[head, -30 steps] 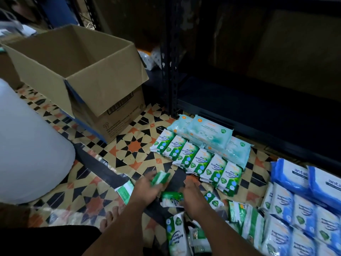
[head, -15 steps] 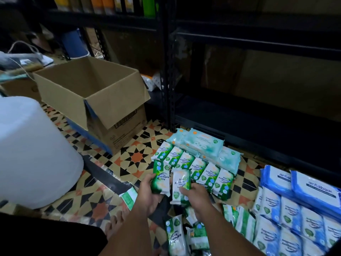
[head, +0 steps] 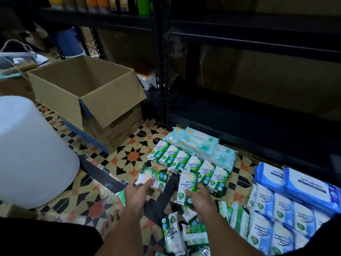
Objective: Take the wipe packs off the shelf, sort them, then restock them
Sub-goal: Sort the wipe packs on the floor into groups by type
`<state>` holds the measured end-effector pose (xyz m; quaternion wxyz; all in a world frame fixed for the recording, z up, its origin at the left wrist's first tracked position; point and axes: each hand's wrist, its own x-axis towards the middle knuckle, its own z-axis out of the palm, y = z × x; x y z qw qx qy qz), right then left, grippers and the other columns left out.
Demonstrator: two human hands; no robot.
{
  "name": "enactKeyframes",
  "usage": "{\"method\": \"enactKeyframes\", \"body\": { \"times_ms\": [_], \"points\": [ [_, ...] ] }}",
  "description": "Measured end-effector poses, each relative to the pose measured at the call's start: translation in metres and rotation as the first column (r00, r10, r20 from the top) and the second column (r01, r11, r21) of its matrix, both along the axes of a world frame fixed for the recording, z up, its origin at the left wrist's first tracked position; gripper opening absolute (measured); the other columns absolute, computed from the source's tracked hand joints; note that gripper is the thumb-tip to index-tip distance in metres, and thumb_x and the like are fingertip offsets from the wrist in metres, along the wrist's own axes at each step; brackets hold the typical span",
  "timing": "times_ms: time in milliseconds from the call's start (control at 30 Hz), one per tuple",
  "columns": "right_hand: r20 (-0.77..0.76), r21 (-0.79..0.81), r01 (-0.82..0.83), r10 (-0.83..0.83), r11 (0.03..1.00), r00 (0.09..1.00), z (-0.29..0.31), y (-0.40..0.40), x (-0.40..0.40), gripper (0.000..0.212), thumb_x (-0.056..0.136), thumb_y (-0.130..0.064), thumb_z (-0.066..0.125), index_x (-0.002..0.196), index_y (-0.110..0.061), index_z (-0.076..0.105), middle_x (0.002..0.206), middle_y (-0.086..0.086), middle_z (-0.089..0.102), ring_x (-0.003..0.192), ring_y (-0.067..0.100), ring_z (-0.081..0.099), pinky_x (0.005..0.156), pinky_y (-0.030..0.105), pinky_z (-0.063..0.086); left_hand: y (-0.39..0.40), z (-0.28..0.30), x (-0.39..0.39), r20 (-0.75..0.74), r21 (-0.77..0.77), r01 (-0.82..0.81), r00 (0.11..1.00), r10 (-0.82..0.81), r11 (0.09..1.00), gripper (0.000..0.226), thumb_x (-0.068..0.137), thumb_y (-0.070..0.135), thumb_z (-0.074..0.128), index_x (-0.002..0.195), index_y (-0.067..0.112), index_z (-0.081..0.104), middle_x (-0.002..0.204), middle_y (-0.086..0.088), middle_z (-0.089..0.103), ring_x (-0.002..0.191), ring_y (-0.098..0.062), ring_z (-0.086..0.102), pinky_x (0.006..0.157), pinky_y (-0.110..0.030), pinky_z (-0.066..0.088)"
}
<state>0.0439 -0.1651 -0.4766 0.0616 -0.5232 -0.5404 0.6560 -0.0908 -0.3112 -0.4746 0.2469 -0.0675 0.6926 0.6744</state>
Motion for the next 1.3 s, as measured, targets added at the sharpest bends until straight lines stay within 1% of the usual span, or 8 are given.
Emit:
{"method": "enactKeyframes", "body": {
  "times_ms": [100,200,333,467,800,900,1100,1300],
  "points": [
    [0.04,0.007,-0.007,0.007,1.0,0.999,-0.006,-0.005,-0.005,0.015,0.097,-0.018,0.065,0.109,-0.014,0.06,0.11,0.011,0.062,0.097,0.028,0.059,0.097,0.052,0.049,0.004,-0.009,-0.005,0.002,0.031,0.015,1.0,-0.015,0.999,0.059,0.074,0.039,0.089,0.12,0.009,0.067,0.107,-0.008,0.075,0.099,-0.029,0.072,0.089,-0.048,0.058],
    [0.071,-0.017,-0.034,0.035,0.999,0.997,-0.013,-0.008,-0.013,0.033,0.1,-0.023,0.06,0.129,-0.008,0.055,0.13,0.015,0.057,0.106,0.03,0.057,0.101,0.051,0.048,0.012,-0.014,-0.006,-0.063,-0.047,0.112,0.991,-0.114,0.993,0.018,0.095,0.024,0.069,0.108,0.012,0.074,0.092,-0.004,0.078,0.084,-0.018,0.075,0.069,-0.031,0.061],
    [0.06,-0.048,-0.055,0.058,0.997,0.997,-0.019,-0.01,-0.022,0.032,0.103,-0.018,0.056,0.135,-0.015,0.054,0.117,0.007,0.057,0.096,0.023,0.054,0.095,0.044,0.045,0.021,-0.033,-0.011,-0.098,-0.278,0.269,0.947,-0.305,0.922,0.036,0.101,0.032,0.059,0.121,0.004,0.07,0.114,-0.01,0.073,0.109,-0.027,0.066,0.094,-0.034,0.05],
    [0.089,-0.065,-0.101,0.106,0.993,0.99,-0.032,-0.014,-0.042,0.016,0.099,-0.024,0.063,0.109,-0.012,0.063,0.117,0.011,0.066,0.098,0.025,0.061,0.099,0.051,0.05,0.024,-0.043,-0.03,-0.16,-0.376,0.241,0.934,-0.319,0.895,0.04,0.099,0.037,0.062,0.127,0.008,0.066,0.12,-0.007,0.07,0.113,-0.025,0.063,0.096,-0.036,0.049],
    [0.121,-0.117,-0.095,0.11,0.989,0.987,-0.065,-0.025,-0.103,0.037,0.087,-0.027,0.077,0.104,0.003,0.065,0.104,0.023,0.067,0.094,0.032,0.065,0.073,0.036,0.043,0.037,-0.058,-0.122,-0.203,-0.541,0.23,0.897,-0.391,0.809,0.027,0.097,0.012,0.056,0.119,0.013,0.072,0.09,-0.002,0.07,0.072,-0.014,0.061,0.062,-0.025,0.045],
    [0.116,-0.087,-0.078,0.088,0.993,0.989,-0.078,-0.026,-0.119,0.029,0.086,-0.024,0.078,0.08,-0.001,0.062,0.072,0.013,0.058,0.067,0.024,0.054,0.064,0.034,0.039,0.04,-0.071,-0.137,-0.218,-0.555,0.257,0.873,-0.436,0.791,0.03,0.095,0.007,0.057,0.122,0.013,0.072,0.079,-0.005,0.063,0.06,-0.014,0.051,0.057,-0.027,0.038],
    [0.14,0.044,-0.01,0.003,0.999,0.99,-0.091,-0.023,-0.139,0.028,0.074,-0.024,0.088,0.072,-0.015,0.062,0.062,0.004,0.068,0.065,0.029,0.071,0.068,0.05,0.061,0.032,-0.113,-0.146,-0.254,-0.584,0.278,0.83,-0.497,0.763,0.035,0.095,0.012,0.064,0.129,0.019,0.07,0.114,-0.005,0.065,0.107,-0.017,0.06,0.085,-0.02,0.04],
    [0.143,0.009,0.012,-0.014,1.0,0.99,-0.098,-0.013,-0.144,0.031,0.077,-0.013,0.087,0.073,-0.007,0.056,0.063,0.016,0.068,0.049,0.026,0.068,0.055,0.055,0.06,0.041,-0.122,-0.142,-0.331,-0.591,0.193,0.828,-0.453,0.783,0.033,0.096,0.018,0.068,0.129,0.015,0.07,0.106,-0.008,0.056,0.1,-0.023,0.058,0.083,-0.024,0.041]
  ]
}}
